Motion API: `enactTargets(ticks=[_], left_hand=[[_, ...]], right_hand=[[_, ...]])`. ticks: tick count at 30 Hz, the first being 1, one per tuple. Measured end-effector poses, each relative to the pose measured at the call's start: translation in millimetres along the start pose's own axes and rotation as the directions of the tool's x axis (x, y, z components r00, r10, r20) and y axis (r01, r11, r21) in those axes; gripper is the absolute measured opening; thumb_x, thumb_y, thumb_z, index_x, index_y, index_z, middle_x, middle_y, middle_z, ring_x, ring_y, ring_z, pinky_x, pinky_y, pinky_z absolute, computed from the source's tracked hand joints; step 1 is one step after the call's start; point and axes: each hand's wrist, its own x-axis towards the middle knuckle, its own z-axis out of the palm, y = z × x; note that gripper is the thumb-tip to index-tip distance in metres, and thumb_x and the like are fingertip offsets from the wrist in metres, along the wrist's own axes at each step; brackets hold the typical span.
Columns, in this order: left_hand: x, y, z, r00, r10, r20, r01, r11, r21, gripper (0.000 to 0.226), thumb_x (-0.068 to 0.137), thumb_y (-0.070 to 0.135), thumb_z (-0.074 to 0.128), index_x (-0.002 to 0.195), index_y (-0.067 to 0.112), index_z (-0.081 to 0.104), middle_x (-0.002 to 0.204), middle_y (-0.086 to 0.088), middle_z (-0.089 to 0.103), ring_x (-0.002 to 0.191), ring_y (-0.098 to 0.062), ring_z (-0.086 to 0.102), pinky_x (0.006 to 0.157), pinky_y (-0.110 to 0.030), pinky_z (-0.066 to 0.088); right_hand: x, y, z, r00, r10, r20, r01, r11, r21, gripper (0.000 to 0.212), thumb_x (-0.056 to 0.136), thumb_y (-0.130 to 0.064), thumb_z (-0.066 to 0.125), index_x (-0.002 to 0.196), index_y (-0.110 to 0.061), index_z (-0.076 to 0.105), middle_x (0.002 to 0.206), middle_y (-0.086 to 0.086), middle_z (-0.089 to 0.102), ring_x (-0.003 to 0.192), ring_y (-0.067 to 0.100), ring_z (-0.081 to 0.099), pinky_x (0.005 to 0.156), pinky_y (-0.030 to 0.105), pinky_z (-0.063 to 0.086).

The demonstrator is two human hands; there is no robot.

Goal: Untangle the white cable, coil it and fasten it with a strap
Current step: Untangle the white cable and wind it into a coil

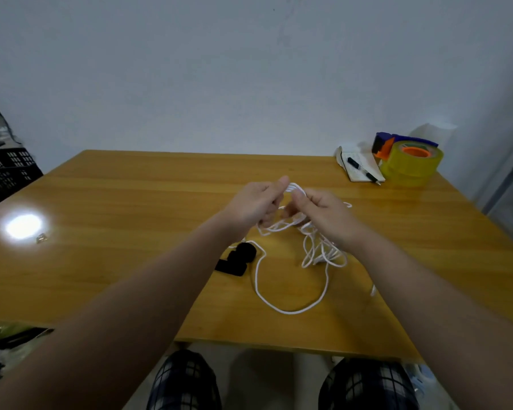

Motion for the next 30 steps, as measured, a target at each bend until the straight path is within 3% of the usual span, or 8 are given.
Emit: enactTargets(ticks=[5, 10, 14, 17, 21, 27, 29, 30], left_hand=[[-27.4, -32.5, -26.8, 0.984, 0.033, -0.174, 0.042, 0.909, 0.414, 0.029, 0.095, 0.042, 0.049, 0.102, 0.015, 0.055, 0.091, 0.001, 0.057, 0.083, -0.014, 0.057, 0.077, -0.029, 0.047], [-53.8, -87.5, -55.2, 0.989, -0.134, 0.059, 0.040, 0.639, 0.769, 0.050, 0.076, 0.033, 0.077, 0.118, 0.020, 0.053, 0.108, 0.002, 0.050, 0.101, -0.021, 0.055, 0.090, -0.035, 0.046], [-63.2, -94.6, -65.6, 0.999, -0.009, 0.033, -0.014, 0.773, 0.634, 0.018, 0.082, 0.012, 0.065, 0.098, 0.018, 0.060, 0.078, 0.005, 0.052, 0.067, -0.002, 0.052, 0.068, -0.020, 0.041], [-57.9, -86.3, -80.3, 0.955, 0.180, -0.237, -0.081, 0.924, 0.373, 0.011, 0.071, 0.030, 0.057, 0.079, 0.024, 0.053, 0.065, 0.007, 0.049, 0.054, 0.000, 0.044, 0.055, -0.014, 0.034], [-14.6, -87.2, -109.2, 0.837, 0.296, -0.459, 0.094, 0.750, 0.655, 0.016, 0.085, 0.024, 0.058, 0.096, 0.014, 0.058, 0.080, 0.000, 0.054, 0.071, -0.019, 0.049, 0.061, -0.030, 0.034], [48.9, -95.8, -125.8, 0.904, 0.054, -0.424, 0.373, 0.381, 0.846, 0.042, 0.093, 0.044, 0.050, 0.129, 0.022, 0.053, 0.127, -0.013, 0.052, 0.117, -0.036, 0.045, 0.095, -0.043, 0.037], [56.5, -83.3, -116.7, 0.894, 0.123, -0.430, 0.341, 0.435, 0.833, 0.047, 0.095, 0.048, 0.044, 0.132, 0.021, 0.052, 0.134, -0.014, 0.044, 0.126, -0.035, 0.037, 0.104, -0.044, 0.027], [57.0, -75.1, -108.2, 0.886, 0.204, -0.417, 0.233, 0.581, 0.780, 0.047, 0.096, 0.047, 0.041, 0.129, 0.015, 0.056, 0.131, -0.015, 0.046, 0.125, -0.034, 0.040, 0.104, -0.040, 0.028]], right_hand=[[0.9, 6.2, 6.5, 0.979, 0.075, -0.191, -0.085, 0.995, -0.047, 0.051, 0.098, -0.040, 0.041, 0.074, 0.004, 0.053, 0.068, 0.017, 0.064, 0.052, 0.013, 0.057, 0.056, 0.034, 0.047], [7.8, 3.5, 12.3, 0.978, 0.102, -0.184, -0.119, 0.989, -0.086, 0.053, 0.098, -0.039, 0.041, 0.076, 0.007, 0.054, 0.061, 0.009, 0.059, 0.042, 0.002, 0.053, 0.045, 0.026, 0.044], [15.9, 0.6, 26.0, 0.985, 0.098, -0.145, -0.118, 0.983, -0.138, 0.051, 0.098, -0.039, 0.040, 0.078, 0.005, 0.057, 0.060, 0.005, 0.058, 0.043, 0.000, 0.054, 0.041, 0.021, 0.041], [18.7, 0.6, 21.3, 0.982, 0.125, -0.142, -0.143, 0.982, -0.124, 0.048, 0.098, -0.039, 0.040, 0.076, 0.000, 0.057, 0.060, 0.003, 0.058, 0.048, 0.007, 0.053, 0.043, 0.023, 0.042], [25.2, -8.1, 19.9, 0.987, 0.148, -0.055, -0.153, 0.982, -0.109, 0.047, 0.099, -0.038, 0.040, 0.074, -0.001, 0.055, 0.055, -0.006, 0.059, 0.043, 0.002, 0.049, 0.041, 0.019, 0.040], [46.9, -16.6, 26.8, 0.984, 0.165, 0.062, -0.156, 0.979, -0.128, 0.047, 0.098, -0.039, 0.039, 0.066, -0.008, 0.054, 0.042, -0.012, 0.054, 0.036, -0.001, 0.041, 0.039, 0.017, 0.035], [53.9, -14.4, 26.4, 0.984, 0.159, 0.085, -0.147, 0.981, -0.126, 0.048, 0.098, -0.042, 0.039, 0.062, -0.013, 0.054, 0.054, -0.006, 0.060, 0.039, 0.001, 0.041, 0.041, 0.020, 0.034], [57.0, -13.0, 26.1, 0.984, 0.157, 0.089, -0.146, 0.981, -0.124, 0.048, 0.097, -0.044, 0.039, 0.061, -0.015, 0.053, 0.061, 0.000, 0.063, 0.041, 0.002, 0.041, 0.042, 0.021, 0.035]])
